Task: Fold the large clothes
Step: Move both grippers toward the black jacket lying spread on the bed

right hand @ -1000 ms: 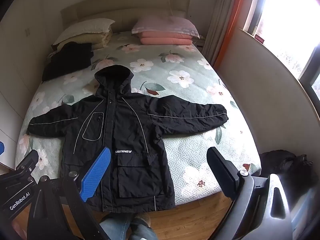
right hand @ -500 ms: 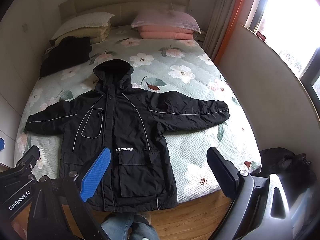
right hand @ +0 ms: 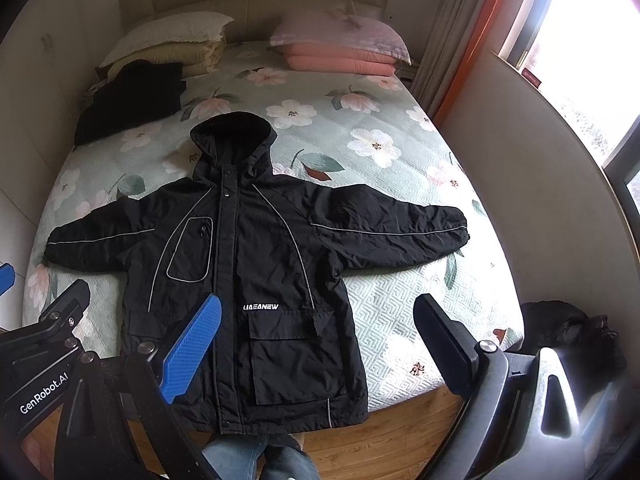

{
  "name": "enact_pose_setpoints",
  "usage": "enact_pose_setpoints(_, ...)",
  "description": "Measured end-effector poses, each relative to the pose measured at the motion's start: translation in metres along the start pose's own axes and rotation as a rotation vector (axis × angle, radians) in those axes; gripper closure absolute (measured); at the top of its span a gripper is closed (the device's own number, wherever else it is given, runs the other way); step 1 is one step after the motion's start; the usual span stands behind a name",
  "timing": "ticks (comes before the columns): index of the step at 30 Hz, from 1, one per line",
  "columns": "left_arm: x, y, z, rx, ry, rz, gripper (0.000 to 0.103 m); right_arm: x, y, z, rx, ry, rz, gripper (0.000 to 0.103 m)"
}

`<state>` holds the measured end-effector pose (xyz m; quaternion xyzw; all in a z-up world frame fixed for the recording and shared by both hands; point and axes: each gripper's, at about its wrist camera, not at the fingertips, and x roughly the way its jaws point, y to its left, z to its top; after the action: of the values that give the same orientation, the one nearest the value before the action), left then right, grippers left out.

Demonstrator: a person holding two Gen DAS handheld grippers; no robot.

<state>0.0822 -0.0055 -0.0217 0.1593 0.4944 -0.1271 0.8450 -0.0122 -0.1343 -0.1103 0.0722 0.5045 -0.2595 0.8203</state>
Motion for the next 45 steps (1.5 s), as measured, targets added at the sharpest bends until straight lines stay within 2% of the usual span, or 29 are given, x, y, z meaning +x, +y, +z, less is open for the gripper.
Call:
enact_pose_setpoints(6, 0.022, 0.018, 0.021, -0.002, 0.014, -0.022, 0.005, 0.010, 0.018, 0.015, 0.000, 0.003, -0.021, 0.005)
enact_pose_setpoints(13, 0.044, 0.027, 0.030, 0.014, 0.029, -0.040, 0.005, 0.026, 0.030, 0.022, 0.017, 0.021, -0.046, 0.005)
enact_pose_setpoints(19, 0.063, 0.019, 0.032, 0.034, 0.073, -0.060, 0.005, 0.040, 0.028, 0.020, 0.027, 0.061, -0.047, 0.005)
enact_pose_setpoints(23, 0.068, 0.005, 0.034, 0.033, 0.102, -0.130, 0.005, 0.045, 0.019, 0.018, 0.039, 0.071, -0.050, 0.005)
enact_pose_setpoints(30, 0.065, -0.029, 0.039, 0.028, 0.105, -0.117, 0.007, 0.063, -0.015, 0.027, 0.033, 0.073, -0.015, 0.005)
enact_pose_setpoints(33, 0.058, -0.046, 0.043, 0.014, 0.109, -0.142, 0.010, 0.068, -0.036, 0.036, 0.025, 0.066, 0.001, 0.006)
enact_pose_setpoints(45, 0.042, -0.118, 0.068, -0.059, 0.069, -0.074, 0.010, 0.094, -0.141, 0.069, 0.011, 0.049, 0.001, 0.005)
